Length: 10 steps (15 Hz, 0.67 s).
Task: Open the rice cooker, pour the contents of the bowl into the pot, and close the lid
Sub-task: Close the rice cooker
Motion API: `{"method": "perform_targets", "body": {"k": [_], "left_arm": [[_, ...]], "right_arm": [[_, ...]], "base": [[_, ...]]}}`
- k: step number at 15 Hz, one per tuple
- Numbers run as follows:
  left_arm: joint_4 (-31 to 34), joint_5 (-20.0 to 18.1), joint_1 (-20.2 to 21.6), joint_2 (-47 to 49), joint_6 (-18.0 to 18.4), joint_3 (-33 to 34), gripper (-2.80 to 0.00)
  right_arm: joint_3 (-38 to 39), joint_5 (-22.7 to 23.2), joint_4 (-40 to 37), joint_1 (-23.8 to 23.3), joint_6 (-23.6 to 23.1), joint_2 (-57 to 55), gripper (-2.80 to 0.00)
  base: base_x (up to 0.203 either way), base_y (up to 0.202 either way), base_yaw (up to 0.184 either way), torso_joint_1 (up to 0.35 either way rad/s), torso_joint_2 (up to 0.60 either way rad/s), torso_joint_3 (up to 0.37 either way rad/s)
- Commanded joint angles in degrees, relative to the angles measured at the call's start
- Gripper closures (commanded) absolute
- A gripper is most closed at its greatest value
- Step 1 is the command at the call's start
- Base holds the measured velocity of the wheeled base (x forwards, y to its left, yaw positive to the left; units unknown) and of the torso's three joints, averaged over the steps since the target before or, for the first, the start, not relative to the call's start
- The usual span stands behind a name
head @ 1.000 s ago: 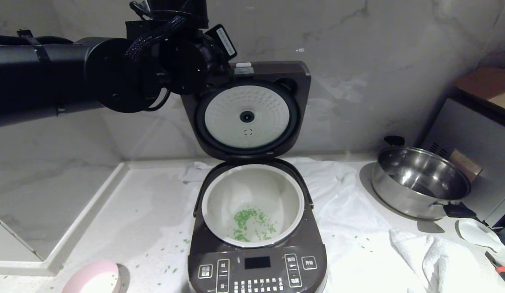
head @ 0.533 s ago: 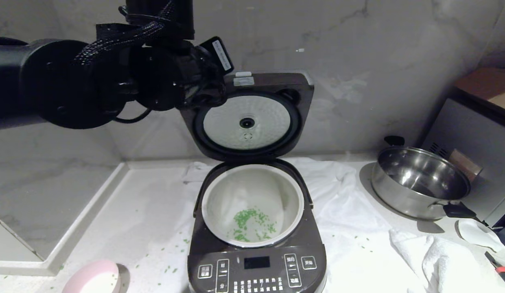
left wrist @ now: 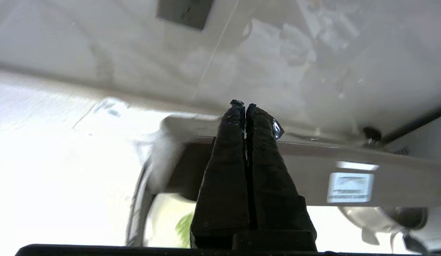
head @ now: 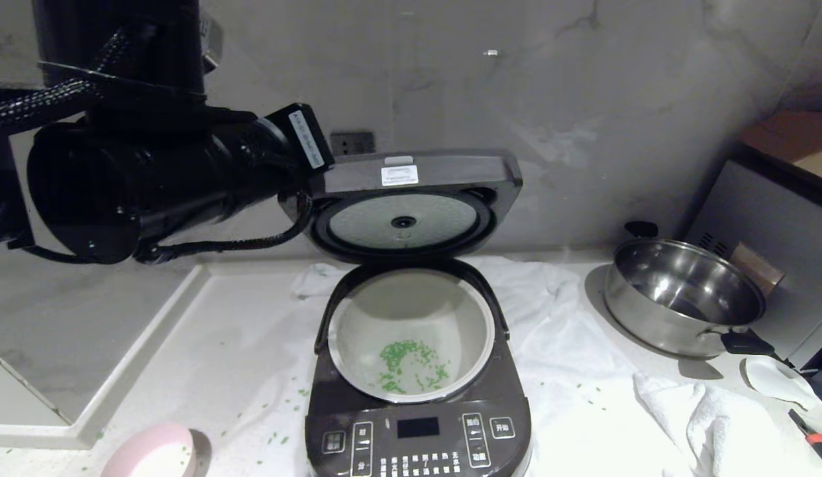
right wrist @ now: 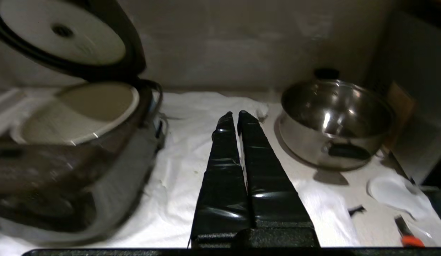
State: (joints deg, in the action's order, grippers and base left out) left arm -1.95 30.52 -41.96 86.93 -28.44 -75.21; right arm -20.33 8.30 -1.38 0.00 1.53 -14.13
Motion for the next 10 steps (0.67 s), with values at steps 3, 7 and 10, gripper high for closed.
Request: {"method": "perform_targets", "body": {"k": [3, 7, 10], "left_arm": [[-0.41, -3.53, -0.71, -4.75, -0.49, 6.75, 0.0], [-0.42, -3.54, -3.85, -3.78, -1.19, 9.5, 0.0], [-0.42, -3.71, -4.27, -4.3, -1.01, 11.52, 0.0]], "right_arm": [[-22.02, 3.75, 0.11, 0.06, 3.27, -28.67, 0.0], [-39.91, 4.99, 0.11, 4.25, 9.16, -48.32, 0.0], [-47.81, 5.1, 0.07, 10.31, 13.83, -61.85, 0.0]], "base": [[0.0, 0.0, 0.0, 0.0, 0.0, 0.0], [0.0, 0.0, 0.0, 0.0, 0.0, 0.0], [0.0, 0.0, 0.0, 0.0, 0.0, 0.0]]}}
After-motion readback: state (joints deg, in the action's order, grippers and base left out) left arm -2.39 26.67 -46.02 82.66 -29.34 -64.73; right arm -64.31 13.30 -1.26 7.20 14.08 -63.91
